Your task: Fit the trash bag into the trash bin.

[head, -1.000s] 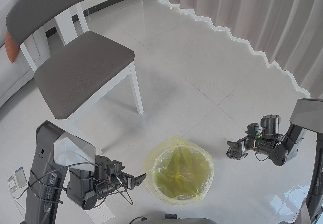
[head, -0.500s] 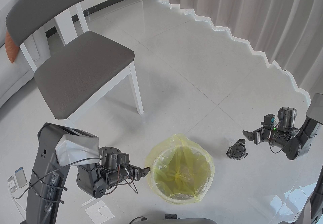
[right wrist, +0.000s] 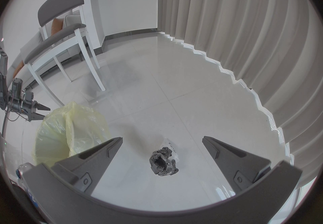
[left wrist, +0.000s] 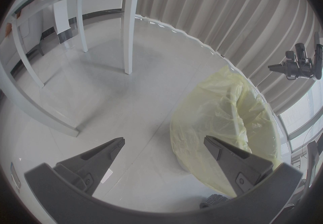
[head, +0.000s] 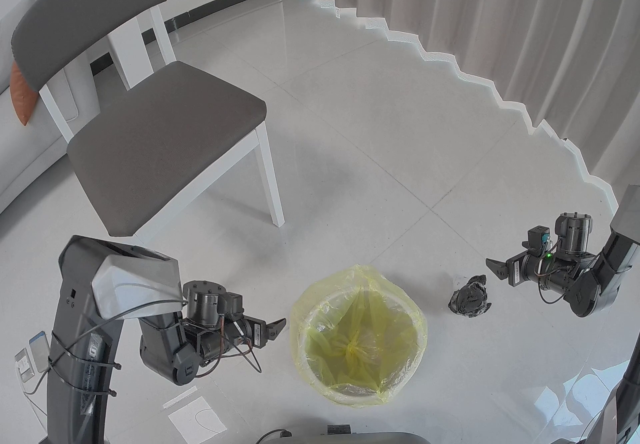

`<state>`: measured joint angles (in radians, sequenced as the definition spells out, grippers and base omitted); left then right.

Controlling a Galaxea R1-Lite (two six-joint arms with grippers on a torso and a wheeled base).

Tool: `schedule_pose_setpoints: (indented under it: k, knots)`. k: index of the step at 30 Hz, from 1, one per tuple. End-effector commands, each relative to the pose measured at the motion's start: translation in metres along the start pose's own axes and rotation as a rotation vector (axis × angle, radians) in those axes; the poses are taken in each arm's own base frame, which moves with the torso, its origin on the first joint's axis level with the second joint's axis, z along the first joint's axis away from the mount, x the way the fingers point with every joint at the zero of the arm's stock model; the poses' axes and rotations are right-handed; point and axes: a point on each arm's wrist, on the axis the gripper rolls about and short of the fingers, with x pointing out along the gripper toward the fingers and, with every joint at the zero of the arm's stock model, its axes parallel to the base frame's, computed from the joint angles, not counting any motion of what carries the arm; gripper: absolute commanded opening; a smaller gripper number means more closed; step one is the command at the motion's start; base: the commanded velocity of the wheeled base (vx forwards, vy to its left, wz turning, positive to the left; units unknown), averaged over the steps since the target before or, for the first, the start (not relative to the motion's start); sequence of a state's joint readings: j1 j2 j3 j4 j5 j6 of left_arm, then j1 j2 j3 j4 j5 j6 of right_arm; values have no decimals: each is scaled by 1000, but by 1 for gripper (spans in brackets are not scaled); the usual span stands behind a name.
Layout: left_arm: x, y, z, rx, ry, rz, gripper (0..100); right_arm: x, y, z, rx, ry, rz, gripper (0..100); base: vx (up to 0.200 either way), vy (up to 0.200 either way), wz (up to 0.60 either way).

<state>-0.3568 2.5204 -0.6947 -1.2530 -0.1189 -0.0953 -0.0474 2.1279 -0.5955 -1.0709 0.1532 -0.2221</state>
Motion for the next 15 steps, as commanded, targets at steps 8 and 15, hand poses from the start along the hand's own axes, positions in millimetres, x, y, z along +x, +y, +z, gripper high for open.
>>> schedule_pose_setpoints:
  k: [8,15]
  knots:
    - [-75,8,69,14,-189,58,100,17,13,-23,-34,83,-22,100,0,0,0]
    - [-148,5,128,111,-252,215,100,53,28,-72,-74,169,-170,100,0,0,0]
